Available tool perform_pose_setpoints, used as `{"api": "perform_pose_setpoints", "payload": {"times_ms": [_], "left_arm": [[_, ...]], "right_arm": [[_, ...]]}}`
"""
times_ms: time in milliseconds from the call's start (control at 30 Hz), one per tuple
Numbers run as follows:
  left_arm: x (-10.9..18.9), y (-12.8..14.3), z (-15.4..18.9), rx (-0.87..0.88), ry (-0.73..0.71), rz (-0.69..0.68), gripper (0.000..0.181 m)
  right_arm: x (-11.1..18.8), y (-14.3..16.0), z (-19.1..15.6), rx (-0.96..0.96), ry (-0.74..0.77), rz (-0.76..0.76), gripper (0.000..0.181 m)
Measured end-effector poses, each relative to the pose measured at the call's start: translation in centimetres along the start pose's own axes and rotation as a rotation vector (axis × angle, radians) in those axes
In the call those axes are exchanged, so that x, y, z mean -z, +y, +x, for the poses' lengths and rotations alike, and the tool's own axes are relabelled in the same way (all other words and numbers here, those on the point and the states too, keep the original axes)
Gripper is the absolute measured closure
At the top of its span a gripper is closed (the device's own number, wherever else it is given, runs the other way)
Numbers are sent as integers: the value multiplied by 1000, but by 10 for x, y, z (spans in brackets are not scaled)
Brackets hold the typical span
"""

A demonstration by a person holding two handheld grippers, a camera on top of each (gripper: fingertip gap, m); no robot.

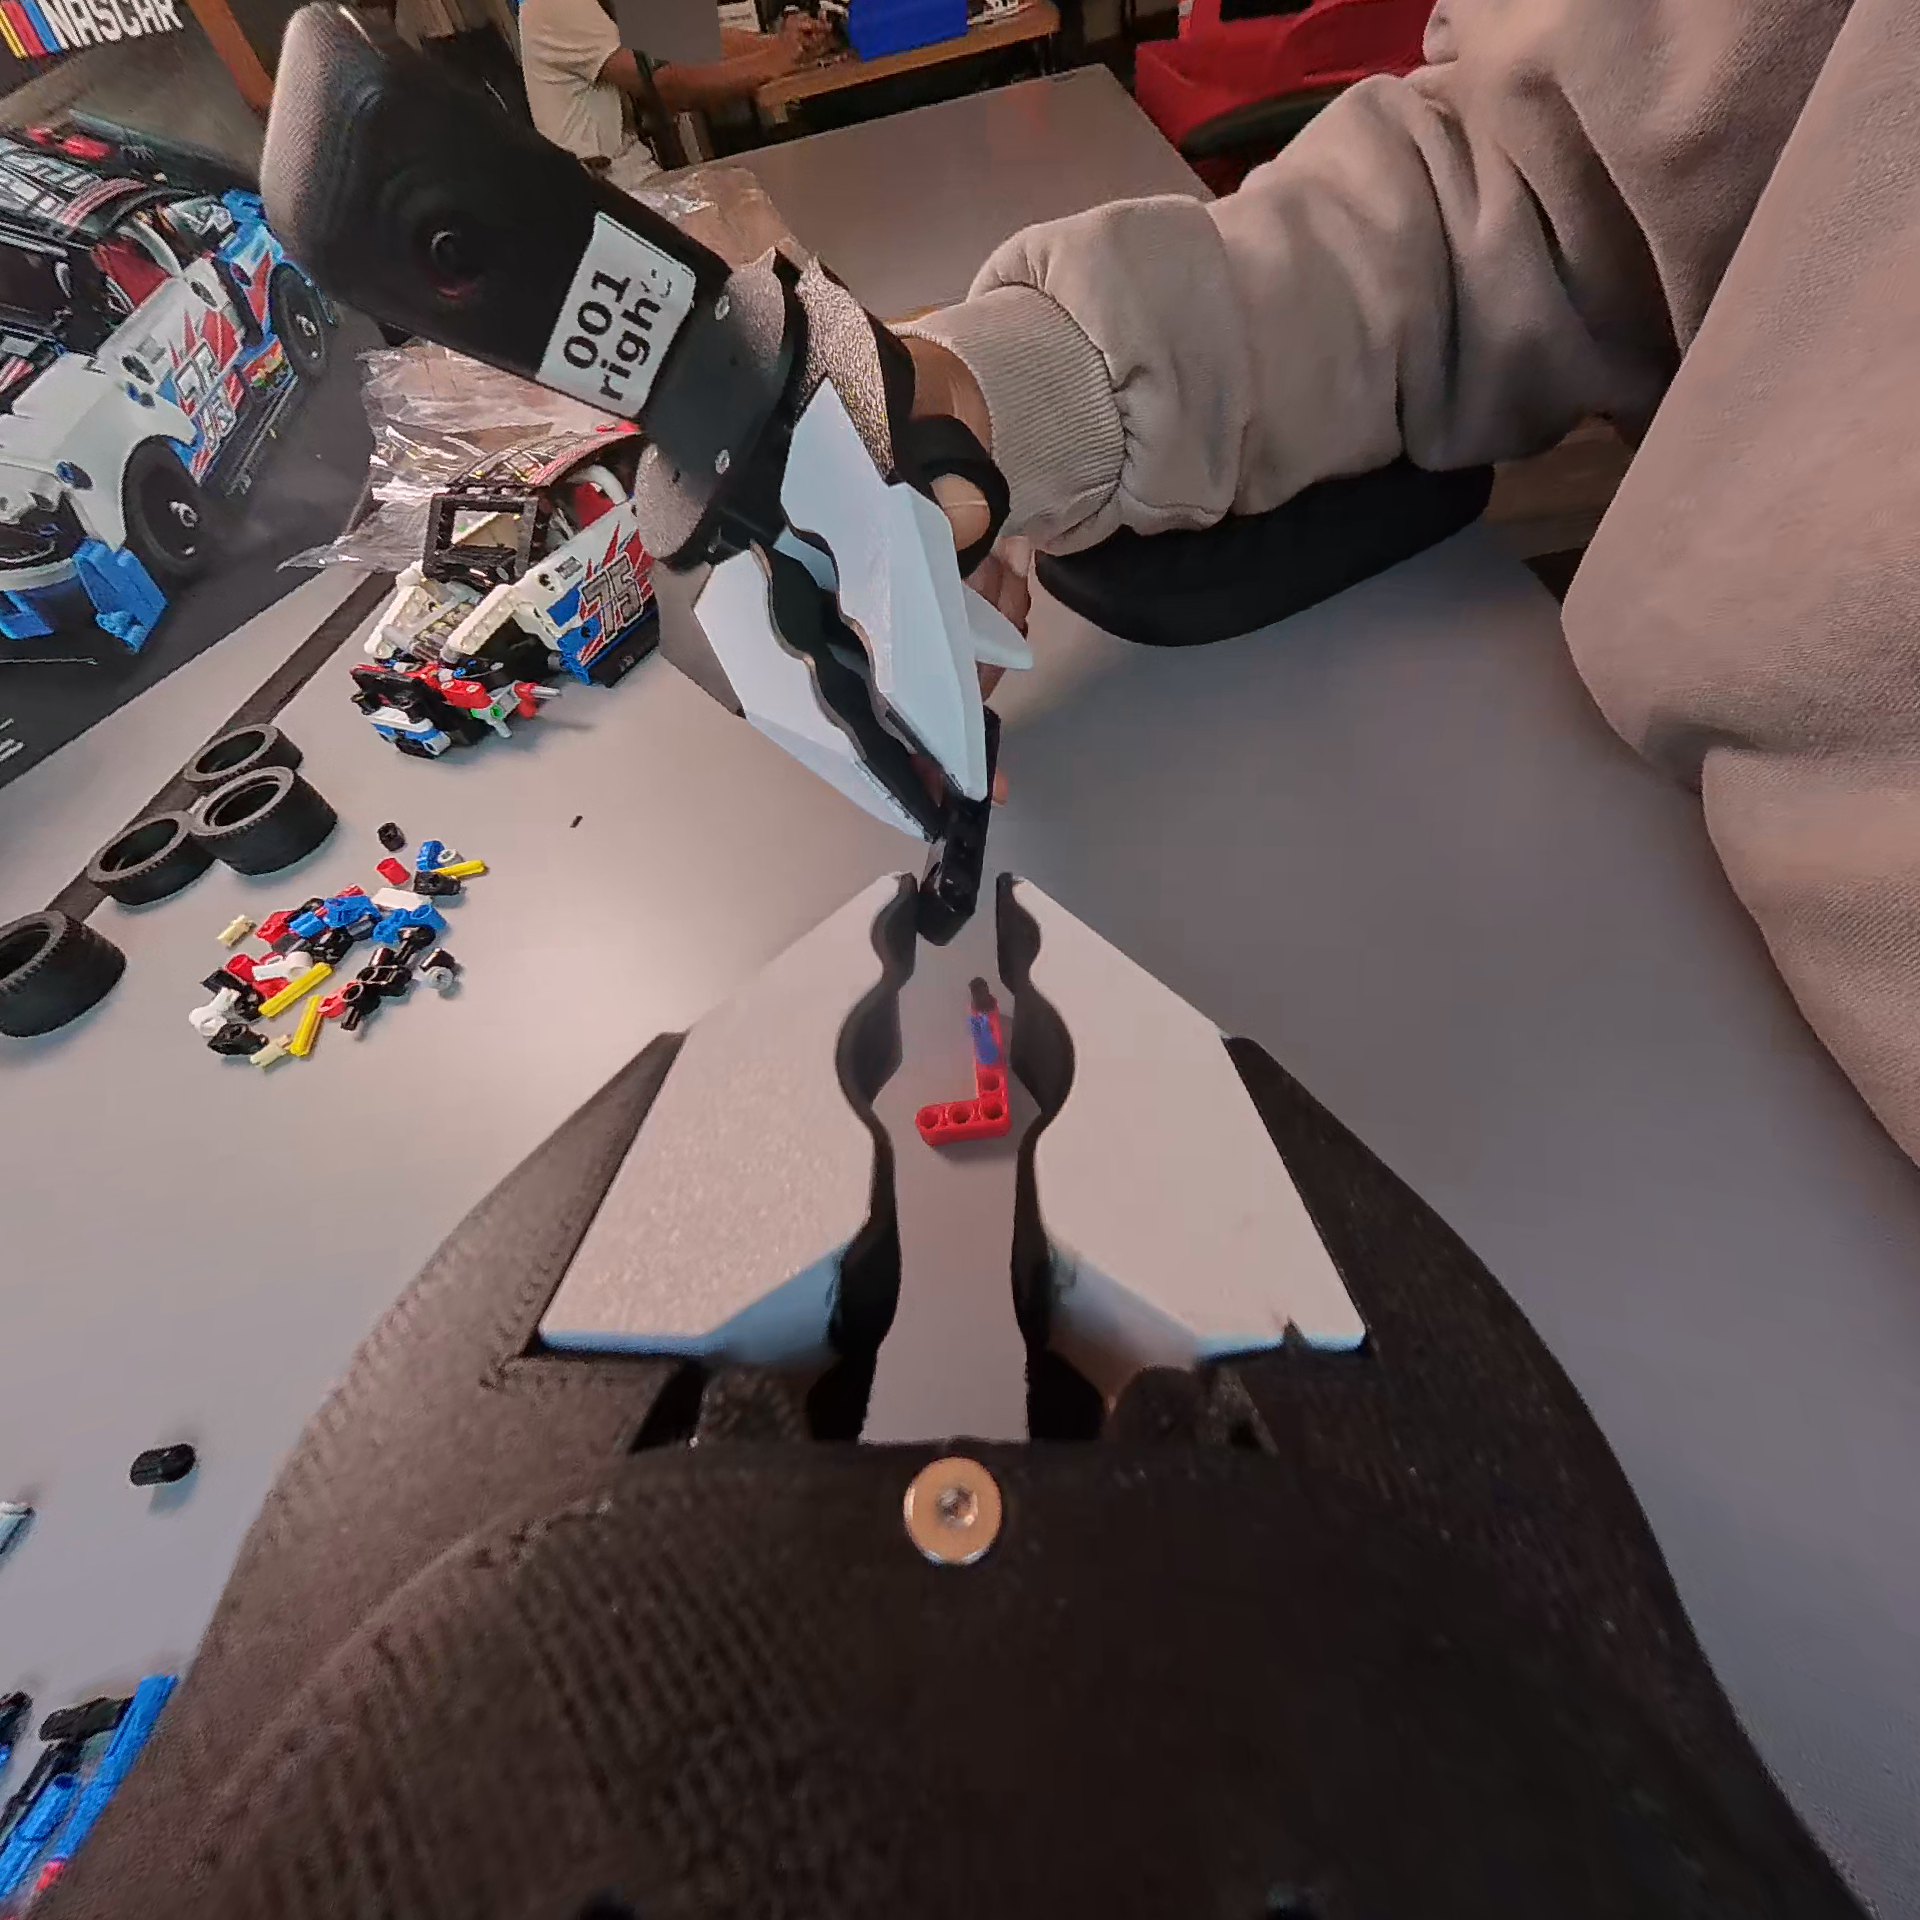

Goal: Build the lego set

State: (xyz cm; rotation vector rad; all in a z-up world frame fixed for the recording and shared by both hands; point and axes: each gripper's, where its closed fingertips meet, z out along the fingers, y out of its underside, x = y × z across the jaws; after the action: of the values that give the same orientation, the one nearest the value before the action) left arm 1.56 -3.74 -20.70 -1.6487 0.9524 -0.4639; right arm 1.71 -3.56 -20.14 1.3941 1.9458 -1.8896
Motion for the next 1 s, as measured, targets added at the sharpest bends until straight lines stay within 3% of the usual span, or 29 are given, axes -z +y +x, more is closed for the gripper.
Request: {"api": "perform_pose_setpoints", "payload": {"times_ms": [100, 367, 533, 700, 833, 1000], "left_arm": [[0, 1, 0, -4, 1, 3, 163], [0, 6, -8, 53, -10, -21, 174], [8, -9, -11, 334, 102, 106, 175], [7, -13, -11, 419, 132, 137, 175], [2, -10, -7, 414, 135, 116, 175], [-4, 0, -6, 363, 98, 39, 174]], "right_arm": [[2, 0, 3, -38, -9, 12, 176], [5, -3, 8, -102, -34, 60, 176], [14, -29, -11, 327, 100, 179, 161], [9, -21, -6, 657, 366, 17, 157], [3, -15, -1, 702, 418, -19, 174], [4, -5, 5, 661, 409, -87, 176]]}}
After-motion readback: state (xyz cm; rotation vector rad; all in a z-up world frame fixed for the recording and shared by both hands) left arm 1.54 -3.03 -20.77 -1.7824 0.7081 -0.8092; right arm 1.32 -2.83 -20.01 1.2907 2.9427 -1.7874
